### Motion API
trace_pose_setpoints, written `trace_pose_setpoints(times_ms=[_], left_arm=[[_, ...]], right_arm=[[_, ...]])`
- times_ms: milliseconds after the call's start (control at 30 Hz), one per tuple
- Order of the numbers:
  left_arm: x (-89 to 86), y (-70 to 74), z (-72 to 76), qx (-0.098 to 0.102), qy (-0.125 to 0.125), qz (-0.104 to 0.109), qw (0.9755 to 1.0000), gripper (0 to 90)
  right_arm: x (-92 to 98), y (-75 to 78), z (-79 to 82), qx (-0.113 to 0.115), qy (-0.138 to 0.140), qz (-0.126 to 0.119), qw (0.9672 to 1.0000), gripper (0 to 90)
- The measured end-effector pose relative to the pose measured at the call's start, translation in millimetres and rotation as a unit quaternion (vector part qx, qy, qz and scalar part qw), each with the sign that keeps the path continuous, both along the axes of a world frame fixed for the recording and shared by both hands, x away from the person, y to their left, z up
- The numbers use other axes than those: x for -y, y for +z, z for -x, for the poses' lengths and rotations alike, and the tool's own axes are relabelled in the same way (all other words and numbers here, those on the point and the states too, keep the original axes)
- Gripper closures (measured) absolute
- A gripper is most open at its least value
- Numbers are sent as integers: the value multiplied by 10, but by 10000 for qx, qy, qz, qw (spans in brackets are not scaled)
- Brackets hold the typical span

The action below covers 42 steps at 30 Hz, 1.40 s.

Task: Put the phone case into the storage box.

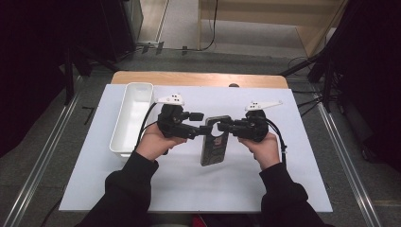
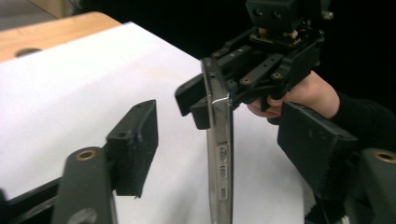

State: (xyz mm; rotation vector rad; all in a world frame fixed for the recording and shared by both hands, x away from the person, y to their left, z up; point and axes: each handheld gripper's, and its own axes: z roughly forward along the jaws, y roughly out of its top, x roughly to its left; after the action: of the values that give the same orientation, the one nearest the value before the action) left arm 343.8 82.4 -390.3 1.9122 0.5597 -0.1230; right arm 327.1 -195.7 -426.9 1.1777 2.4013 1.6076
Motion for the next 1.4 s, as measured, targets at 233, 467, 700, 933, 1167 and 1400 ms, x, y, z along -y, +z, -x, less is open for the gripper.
trace_pose_setpoints(times_ms=[233,467,700,933,1167,1400], left_arm=[[-7,37,11,1,365,-146,9992,209],[-5,55,42,62,457,-301,9985,239],[-48,82,47,180,782,-339,9962,242],[-89,71,21,137,1011,-325,9943,282],[-98,71,-27,139,1208,-375,9919,282],[-64,55,-66,222,1361,-518,9891,310]], right_arm=[[81,40,0,-42,-145,-63,9999,691],[109,60,-2,-96,-310,-11,9995,691],[71,82,-38,-197,-574,205,9979,691],[27,116,-110,-415,-828,178,9955,691],[-58,220,-215,-455,-953,361,9938,692],[-177,257,-271,-452,-1034,452,9926,692]])
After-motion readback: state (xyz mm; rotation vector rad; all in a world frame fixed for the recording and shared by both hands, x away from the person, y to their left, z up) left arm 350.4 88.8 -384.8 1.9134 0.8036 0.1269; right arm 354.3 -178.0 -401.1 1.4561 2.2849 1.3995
